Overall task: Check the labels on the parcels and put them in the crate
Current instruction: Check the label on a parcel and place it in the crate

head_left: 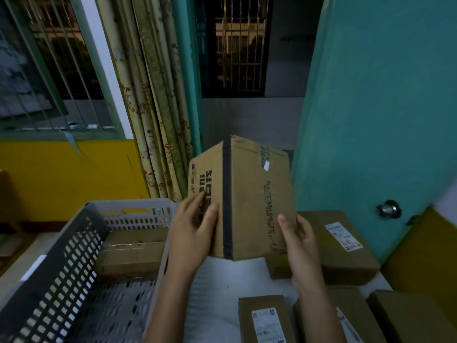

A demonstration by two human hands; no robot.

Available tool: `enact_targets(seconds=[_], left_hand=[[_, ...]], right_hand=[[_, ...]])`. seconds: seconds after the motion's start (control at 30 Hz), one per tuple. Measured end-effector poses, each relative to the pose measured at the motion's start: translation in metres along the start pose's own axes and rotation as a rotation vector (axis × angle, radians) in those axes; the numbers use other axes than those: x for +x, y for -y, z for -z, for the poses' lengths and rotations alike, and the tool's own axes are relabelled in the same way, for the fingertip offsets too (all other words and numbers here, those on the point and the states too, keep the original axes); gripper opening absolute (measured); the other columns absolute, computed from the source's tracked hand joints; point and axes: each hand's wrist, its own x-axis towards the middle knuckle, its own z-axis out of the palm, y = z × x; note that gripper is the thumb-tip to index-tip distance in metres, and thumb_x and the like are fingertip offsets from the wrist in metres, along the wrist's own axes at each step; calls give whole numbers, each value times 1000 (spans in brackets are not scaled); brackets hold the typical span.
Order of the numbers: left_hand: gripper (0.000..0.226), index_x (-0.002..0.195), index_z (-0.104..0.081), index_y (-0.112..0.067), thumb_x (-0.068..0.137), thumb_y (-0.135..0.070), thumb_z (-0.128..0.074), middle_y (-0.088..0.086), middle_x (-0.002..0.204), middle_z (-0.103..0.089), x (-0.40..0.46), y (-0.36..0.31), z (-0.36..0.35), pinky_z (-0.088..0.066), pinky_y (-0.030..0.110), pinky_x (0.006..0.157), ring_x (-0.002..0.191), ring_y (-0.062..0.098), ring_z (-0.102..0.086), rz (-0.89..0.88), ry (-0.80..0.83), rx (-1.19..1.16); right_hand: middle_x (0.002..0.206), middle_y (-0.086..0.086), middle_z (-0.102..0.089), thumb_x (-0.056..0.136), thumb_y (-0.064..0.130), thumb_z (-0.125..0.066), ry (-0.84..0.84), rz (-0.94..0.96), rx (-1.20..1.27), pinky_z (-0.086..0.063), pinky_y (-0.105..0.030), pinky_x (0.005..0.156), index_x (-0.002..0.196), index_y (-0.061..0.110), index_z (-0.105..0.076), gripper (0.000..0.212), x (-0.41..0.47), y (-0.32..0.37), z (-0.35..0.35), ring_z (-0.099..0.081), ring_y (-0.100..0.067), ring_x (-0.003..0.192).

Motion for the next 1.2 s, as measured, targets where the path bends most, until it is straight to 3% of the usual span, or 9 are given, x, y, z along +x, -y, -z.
enact_targets(seconds=[0.1,0.17,0.3,0.5,0.63,0.77,0.87,1.0,1.2], left_hand=[[101,162,-15,-39,80,-85,-51,-17,168,-18,-7,-5,-8,-23,32,118,150,5,-22,6,253,-42],[110,160,-3,-49,75,-82,-64,-21,167,-18,-7,-3,-10,-29,36,120,150,5,-26,16,346,-80],[89,143,-20,-68,80,-49,-81,-38,142,-42,-4,4,-5,-48,17,102,130,-8,-49,104,378,-292],[99,156,-20,-51,80,-42,-84,-21,146,-43,-6,15,1,-49,35,103,131,7,-47,202,339,-361],[75,147,-31,-54,84,-68,-69,-16,144,-44,-6,15,0,-53,44,101,125,10,-53,232,291,-360],[53,133,-46,-40,86,-53,-67,-14,129,-57,-9,10,-5,-56,32,86,111,7,-61,263,204,-404],[45,128,-50,-39,90,-54,-68,-7,130,-59,-8,14,-3,-55,45,95,115,14,-61,292,212,-385],[65,120,-53,-28,78,-77,-60,-8,116,-61,-11,-1,-3,-51,32,80,105,10,-61,329,173,-326],[48,119,-49,-27,89,-63,-56,-18,104,-56,-18,-13,-10,-39,17,65,90,-5,-55,288,116,-225]], right_hand=[[124,11,-64,83,56,-70,-79,31,-1,-53,-32,80,122,46,-53,43,-4,-2,-13,-62,-11,111],[127,11,-62,81,61,-66,-97,49,-58,-54,-33,81,136,44,-49,60,-4,-3,-13,-62,-11,112],[115,18,-64,100,46,-52,34,99,-187,-49,-21,72,112,55,-50,15,-1,4,-1,-63,0,101],[122,20,-58,101,45,-53,160,56,-201,-48,-28,75,141,55,-37,45,-2,12,12,-60,-5,108],[125,12,-62,79,80,-53,141,68,-210,-58,-45,86,123,63,-45,48,-3,13,14,-65,-15,110],[110,20,-70,85,66,-56,74,145,-267,-59,-48,86,99,60,-49,17,-4,7,5,-70,-7,99],[111,11,-68,95,47,-60,76,130,-234,-59,-40,79,104,51,-49,15,-7,5,3,-70,-5,92],[113,16,-67,86,77,-50,108,132,-284,-52,-33,80,114,55,-49,36,-9,10,-1,-67,-4,99],[96,4,-71,83,73,-47,-53,124,-232,-58,-42,79,104,38,-57,43,-11,12,-10,-70,-15,88]])
